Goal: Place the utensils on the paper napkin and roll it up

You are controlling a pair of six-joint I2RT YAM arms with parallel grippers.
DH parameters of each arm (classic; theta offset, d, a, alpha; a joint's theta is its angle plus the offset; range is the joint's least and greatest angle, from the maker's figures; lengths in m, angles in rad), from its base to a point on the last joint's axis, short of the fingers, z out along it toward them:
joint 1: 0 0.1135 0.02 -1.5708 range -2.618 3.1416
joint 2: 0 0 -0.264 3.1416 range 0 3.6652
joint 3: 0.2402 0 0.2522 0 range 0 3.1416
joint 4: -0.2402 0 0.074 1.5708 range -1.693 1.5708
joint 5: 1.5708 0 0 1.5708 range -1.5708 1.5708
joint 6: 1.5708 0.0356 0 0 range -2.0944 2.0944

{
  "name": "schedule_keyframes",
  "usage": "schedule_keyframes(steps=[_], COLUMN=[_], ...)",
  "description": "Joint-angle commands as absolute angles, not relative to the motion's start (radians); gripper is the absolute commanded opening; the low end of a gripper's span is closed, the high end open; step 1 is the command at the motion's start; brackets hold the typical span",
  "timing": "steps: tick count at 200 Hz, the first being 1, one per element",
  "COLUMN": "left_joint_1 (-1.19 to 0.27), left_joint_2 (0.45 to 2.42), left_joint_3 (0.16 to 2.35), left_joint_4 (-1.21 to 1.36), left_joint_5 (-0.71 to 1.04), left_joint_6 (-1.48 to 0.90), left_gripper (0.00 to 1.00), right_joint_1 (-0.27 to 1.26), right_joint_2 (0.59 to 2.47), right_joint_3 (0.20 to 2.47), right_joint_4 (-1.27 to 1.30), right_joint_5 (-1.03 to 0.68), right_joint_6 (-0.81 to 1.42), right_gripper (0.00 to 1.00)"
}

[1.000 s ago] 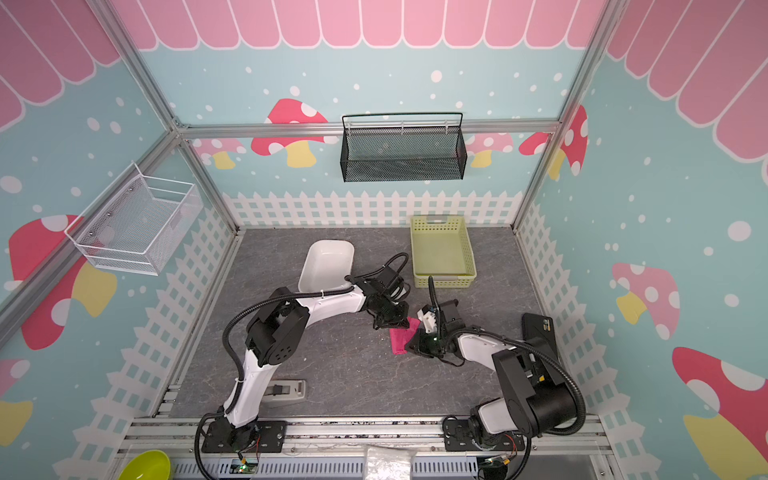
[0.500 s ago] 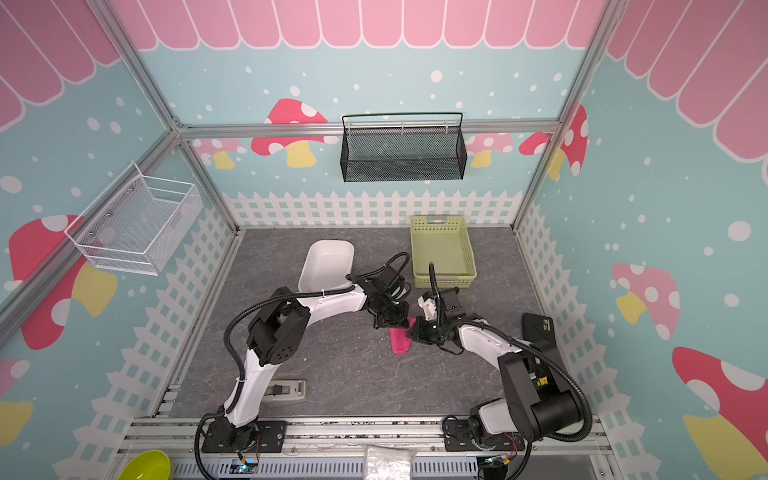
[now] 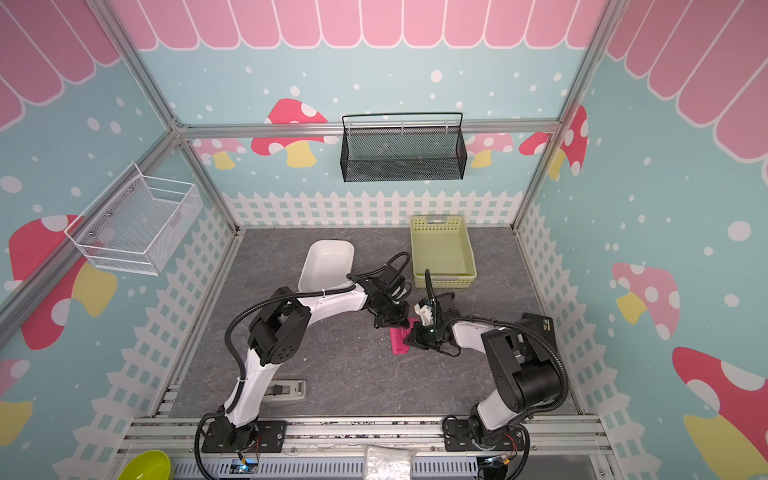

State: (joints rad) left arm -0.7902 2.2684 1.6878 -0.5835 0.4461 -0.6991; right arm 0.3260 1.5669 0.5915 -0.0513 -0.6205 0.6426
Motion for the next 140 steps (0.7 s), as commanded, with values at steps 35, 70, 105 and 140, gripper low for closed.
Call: schedule_keyframes(steps=[35,70,105,140], left_joint_1=[-0.801,-0.792,-0.792,-0.799], left_joint_2=[2.276,2.219,2.262,2.284], left_joint_3=[1.697,1.746,1.876,1.926], left_joint_4=[-0.653,-0.69,-0.786,-0.843], left_joint_5=[0.362,0.279,0.24,0.213], left_joint_6=[-0.652,-0.626,-0.593,-0.575], left_gripper=[0.08,0.12,0.13,0.12], right_joint_1=[0.322,0.322,0.322,0.323], right_joint_2=[1.605,1.593,1.584,1.578], right_joint_3=[0.542,0.523,0.52,0.515], right_joint_4=[-0.087,-0.076,-0.067,-0.065], right_joint_5=[-0.543,-0.554,-0.561,-0.56], right_joint_6=[0.609,0.62,0.629,0.636], right_gripper=[0.05,0.04,0.04,0.04])
